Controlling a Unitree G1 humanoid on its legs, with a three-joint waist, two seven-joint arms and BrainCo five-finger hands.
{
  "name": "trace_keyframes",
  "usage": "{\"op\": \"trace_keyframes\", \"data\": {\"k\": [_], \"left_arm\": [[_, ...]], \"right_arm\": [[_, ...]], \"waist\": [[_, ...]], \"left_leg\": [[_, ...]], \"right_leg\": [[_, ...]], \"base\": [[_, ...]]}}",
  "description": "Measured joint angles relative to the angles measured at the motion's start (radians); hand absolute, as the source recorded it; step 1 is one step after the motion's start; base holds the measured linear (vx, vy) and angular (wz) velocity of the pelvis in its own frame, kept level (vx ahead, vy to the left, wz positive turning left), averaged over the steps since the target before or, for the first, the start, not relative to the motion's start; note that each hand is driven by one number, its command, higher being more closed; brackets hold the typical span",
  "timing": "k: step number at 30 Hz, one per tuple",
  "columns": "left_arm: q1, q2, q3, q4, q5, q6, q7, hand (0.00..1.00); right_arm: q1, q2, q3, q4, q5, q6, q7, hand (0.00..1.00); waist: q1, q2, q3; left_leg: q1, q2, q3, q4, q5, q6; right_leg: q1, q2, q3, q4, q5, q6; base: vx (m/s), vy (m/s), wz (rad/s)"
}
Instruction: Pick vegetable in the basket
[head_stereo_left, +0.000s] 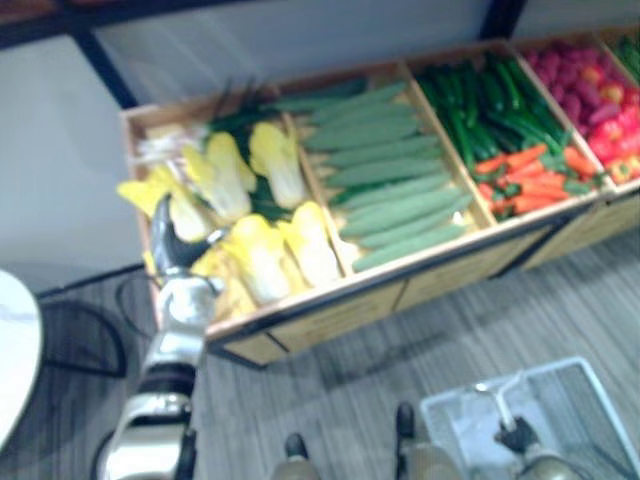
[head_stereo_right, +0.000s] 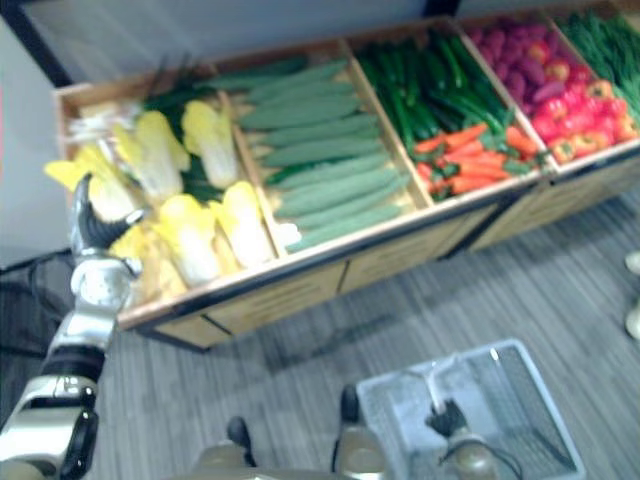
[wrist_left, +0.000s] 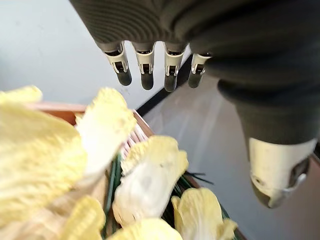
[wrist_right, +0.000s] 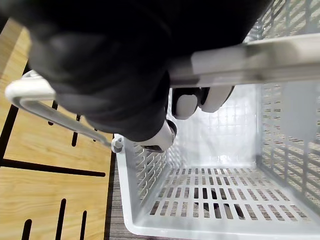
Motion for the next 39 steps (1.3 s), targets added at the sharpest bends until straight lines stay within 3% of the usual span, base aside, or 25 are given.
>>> {"op": "trace_keyframes", "data": {"k": [2,6,14,17,22,32,33,39], "left_arm": [[-0.022,0.0,-0.013,0.0,-0.006,-0.008,0.0,0.0],[-0.074,-0.003,-0.036,0.002,-0.013,-0.004,-0.005,0.0],[-0.104,-0.006,-0.049,0.042,-0.011,0.108,0.015,0.0],[-0.101,-0.006,-0.047,0.063,-0.01,0.121,0.034,0.0],[-0.097,-0.006,-0.046,0.063,-0.01,0.124,0.031,0.0],[-0.102,-0.051,-0.05,0.063,-0.008,0.122,-0.039,0.0],[-0.104,-0.051,-0.05,0.063,-0.008,0.122,-0.04,1.0],[-0.126,-0.049,-0.055,0.074,0.0,0.127,-0.034,1.0]], "right_arm": [[-0.01,0.0,0.003,-0.002,0.014,0.0,-0.009,1.0],[-0.017,0.0,0.004,-0.001,0.045,0.0,-0.017,1.0],[-0.042,-0.003,0.034,0.001,0.069,-0.001,-0.037,1.0],[-0.045,-0.003,0.034,0.002,0.069,-0.001,-0.036,1.0],[-0.05,-0.004,0.034,0.002,0.07,0.0,-0.036,1.0],[-0.099,-0.016,0.069,-0.009,0.11,0.007,-0.036,1.0],[-0.104,-0.016,0.069,-0.013,0.11,0.007,-0.036,1.0],[-0.12,-0.016,0.07,-0.032,0.111,0.008,-0.031,1.0]], "waist": [[-0.018,0.002,0.019],[-0.019,0.0,0.038],[-0.018,-0.005,0.079],[-0.016,-0.006,0.082],[-0.017,-0.005,0.083],[-0.017,-0.019,0.127],[-0.018,-0.019,0.13],[-0.017,-0.022,0.152]], "left_leg": [[-0.002,0.005,0.011,0.0,0.0,-0.001],[-0.03,0.013,0.03,0.007,-0.001,-0.002],[-0.07,0.025,0.03,0.036,-0.001,-0.002],[-0.071,0.025,0.027,0.037,-0.001,-0.002],[-0.088,0.025,0.021,0.043,-0.001,-0.002],[-0.13,0.018,0.021,0.053,-0.001,-0.001],[-0.138,0.017,0.022,0.055,0.0,0.0],[-0.138,0.014,0.025,0.056,0.0,0.0]], "right_leg": [[-0.006,0.002,0.003,0.0,0.0,0.0],[-0.046,0.009,0.022,0.004,0.005,-0.006],[-0.073,0.008,0.013,0.013,0.008,-0.01],[-0.072,0.007,0.009,0.016,0.008,-0.01],[-0.08,0.003,-0.002,0.016,0.008,-0.01],[-0.115,0.001,0.0,0.013,0.019,-0.01],[-0.122,0.001,0.001,0.01,0.024,-0.01],[-0.122,0.0,0.008,0.005,0.029,-0.011]], "base": [[0.0,-0.014,-0.11],[0.0,-0.019,-0.15],[-0.01,-0.006,0.02],[-0.03,-0.008,0.05],[-0.02,0.001,0.06],[0.0,0.0,0.0],[0.01,0.006,-0.04],[0.0,0.003,-0.01]]}}
